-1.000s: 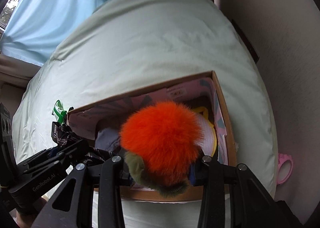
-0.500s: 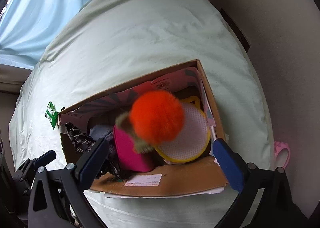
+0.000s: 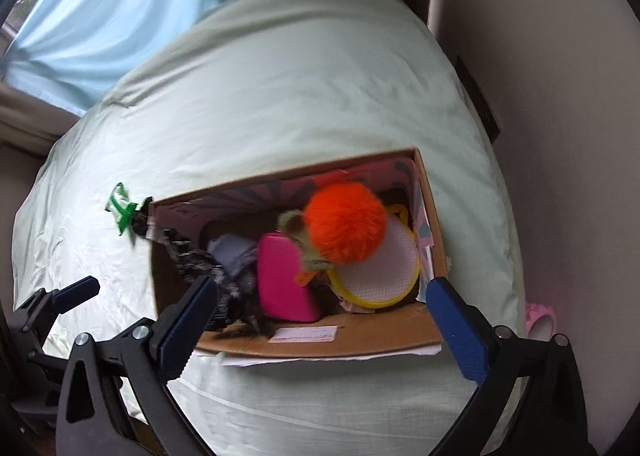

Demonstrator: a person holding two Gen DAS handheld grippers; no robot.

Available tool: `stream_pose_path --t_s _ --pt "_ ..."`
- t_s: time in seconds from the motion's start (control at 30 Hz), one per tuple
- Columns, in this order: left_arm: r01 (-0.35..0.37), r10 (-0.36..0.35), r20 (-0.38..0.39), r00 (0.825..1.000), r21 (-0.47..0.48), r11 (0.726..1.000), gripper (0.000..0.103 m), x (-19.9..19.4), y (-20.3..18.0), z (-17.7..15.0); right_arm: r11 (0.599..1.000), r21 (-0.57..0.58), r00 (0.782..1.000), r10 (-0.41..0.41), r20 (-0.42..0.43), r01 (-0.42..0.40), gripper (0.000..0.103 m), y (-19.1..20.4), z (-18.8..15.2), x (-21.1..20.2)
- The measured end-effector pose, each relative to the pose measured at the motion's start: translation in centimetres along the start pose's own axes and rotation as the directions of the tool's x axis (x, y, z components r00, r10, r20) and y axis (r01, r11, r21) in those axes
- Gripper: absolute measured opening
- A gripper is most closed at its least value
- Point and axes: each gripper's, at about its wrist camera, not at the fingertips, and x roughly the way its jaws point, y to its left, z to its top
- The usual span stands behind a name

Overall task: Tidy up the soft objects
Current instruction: 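Withdraw both tools from the box toward the green wipes packet and black scrunchie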

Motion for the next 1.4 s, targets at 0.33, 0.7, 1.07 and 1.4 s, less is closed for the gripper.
stream_pose_path --t_s 0.33,0.7,1.07,1.4 --pt "0.016 -0.003 0.184 0.983 -0.066 0.998 0.103 -9.2 6.0 -3.6 0.997 -0.082 0.985 0.028 0.172 -0.014 0.103 7.5 -2.0 -8.4" --pt "-0.026 0.067 0.373 0.926 -0.113 0.993 0.103 -18.5 16.8 -9.5 0.974 -0.221 0.940 0.039 0.339 0.040 0.103 19.8 -6.2 -14.1" --pt "-0.010 0.086 0.454 0.887 -0.169 0.986 0.103 -22.5 28.9 -14.6 0.961 -0.264 0.892 0.051 0.448 0.078 0.103 29.1 -10.4 -15.3" --pt "0.018 0.009 0.442 0.897 -0.058 0.998 0.103 -20.1 34.9 -12.9 0.981 -0.188 0.867 0.044 0.496 0.057 0.103 33.7 -10.4 -12.3"
